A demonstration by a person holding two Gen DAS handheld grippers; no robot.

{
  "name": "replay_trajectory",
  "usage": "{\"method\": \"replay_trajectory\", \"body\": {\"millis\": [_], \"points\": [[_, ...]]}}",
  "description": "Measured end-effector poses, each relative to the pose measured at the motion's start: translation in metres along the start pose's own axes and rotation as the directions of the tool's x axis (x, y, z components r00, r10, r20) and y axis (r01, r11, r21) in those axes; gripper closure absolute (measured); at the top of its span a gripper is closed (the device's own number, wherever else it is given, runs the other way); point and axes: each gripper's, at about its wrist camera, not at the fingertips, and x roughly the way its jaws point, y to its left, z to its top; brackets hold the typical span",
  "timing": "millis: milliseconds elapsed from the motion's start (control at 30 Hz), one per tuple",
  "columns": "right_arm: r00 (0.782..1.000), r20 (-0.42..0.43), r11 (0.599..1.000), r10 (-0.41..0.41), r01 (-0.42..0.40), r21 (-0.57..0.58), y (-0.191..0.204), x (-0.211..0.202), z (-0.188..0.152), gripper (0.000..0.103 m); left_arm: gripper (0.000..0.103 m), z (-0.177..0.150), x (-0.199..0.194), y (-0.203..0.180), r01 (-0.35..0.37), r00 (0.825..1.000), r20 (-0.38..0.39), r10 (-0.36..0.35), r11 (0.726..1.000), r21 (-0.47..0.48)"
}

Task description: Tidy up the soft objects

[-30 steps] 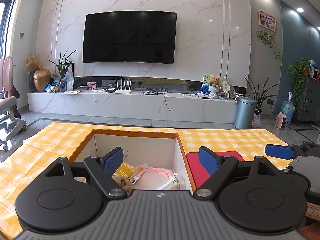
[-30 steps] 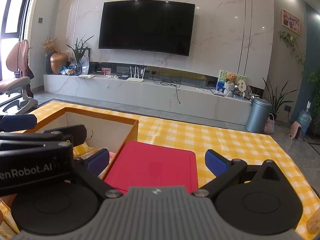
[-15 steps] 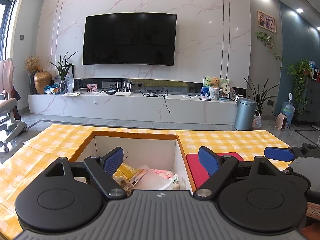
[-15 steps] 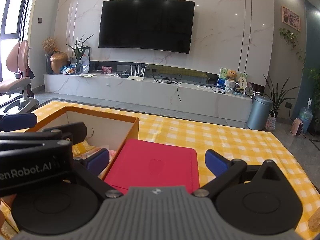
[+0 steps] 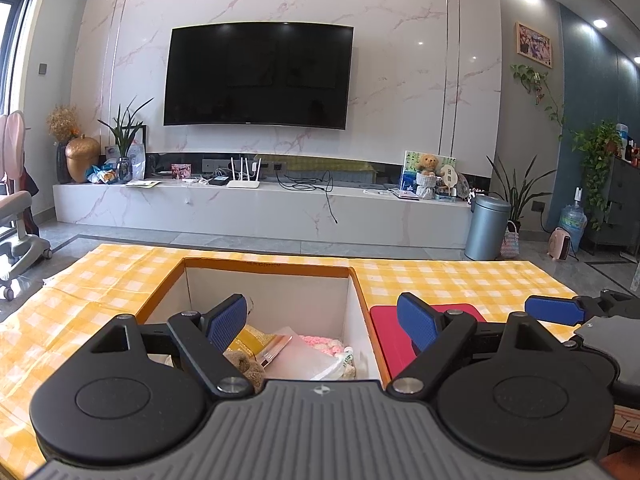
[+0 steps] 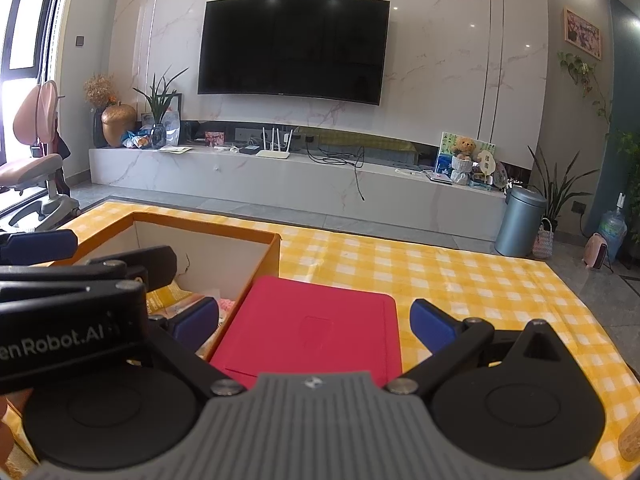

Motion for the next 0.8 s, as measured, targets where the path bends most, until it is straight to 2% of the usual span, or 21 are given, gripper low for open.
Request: {"method": "replay_trajectory", "body": {"millis": [800], "points": [[1.000, -0.015, 1.000, 0.001, -0.001, -0.010, 0.0007, -0.0006, 0.0001, 0.003, 0.004, -0.0013, 0.0008, 0.0020, -0.008, 1.000, -0.010, 0.008, 1.000, 0.002]]}}
